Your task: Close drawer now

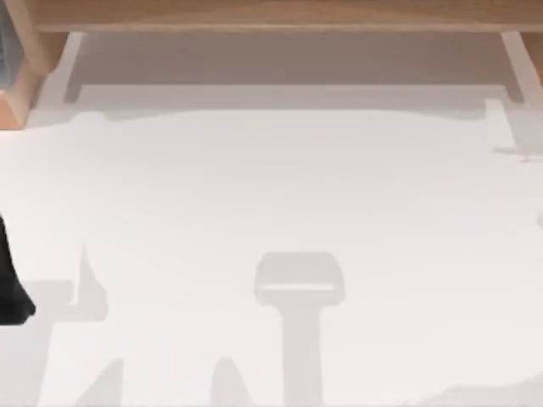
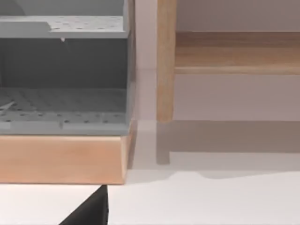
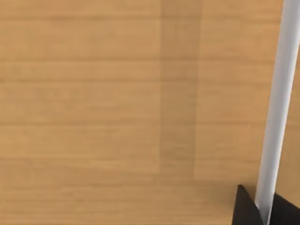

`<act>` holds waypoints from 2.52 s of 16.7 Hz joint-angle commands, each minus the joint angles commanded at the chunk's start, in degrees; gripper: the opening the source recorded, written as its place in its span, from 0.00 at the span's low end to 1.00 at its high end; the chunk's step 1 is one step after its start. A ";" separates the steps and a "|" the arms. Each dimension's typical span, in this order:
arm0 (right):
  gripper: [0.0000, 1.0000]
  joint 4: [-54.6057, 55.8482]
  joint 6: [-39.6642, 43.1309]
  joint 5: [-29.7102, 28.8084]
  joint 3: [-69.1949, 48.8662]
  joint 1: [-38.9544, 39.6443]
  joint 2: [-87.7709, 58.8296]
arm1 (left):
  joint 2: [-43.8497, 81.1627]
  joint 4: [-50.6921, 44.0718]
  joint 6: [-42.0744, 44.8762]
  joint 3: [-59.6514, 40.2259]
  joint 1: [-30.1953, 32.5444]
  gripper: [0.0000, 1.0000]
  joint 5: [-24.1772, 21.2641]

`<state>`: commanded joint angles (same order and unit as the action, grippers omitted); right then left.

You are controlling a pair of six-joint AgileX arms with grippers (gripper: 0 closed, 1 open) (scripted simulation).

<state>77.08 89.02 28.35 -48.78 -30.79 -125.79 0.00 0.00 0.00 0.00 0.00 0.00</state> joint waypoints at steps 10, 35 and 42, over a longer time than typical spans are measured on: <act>0.00 -4.35 -0.19 -2.47 -7.06 2.25 -2.87 | 0.00 0.00 0.00 0.00 0.00 1.00 0.00; 0.75 -13.27 -0.14 -6.18 -23.11 5.91 -10.11 | 0.00 0.00 0.00 0.00 0.00 1.00 0.00; 1.00 -13.27 -0.14 -6.18 -23.11 5.91 -10.11 | 0.00 0.00 0.00 0.00 0.00 1.00 0.00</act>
<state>63.80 88.88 22.17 -71.89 -24.88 -135.90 0.00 0.00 0.00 0.00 0.00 0.00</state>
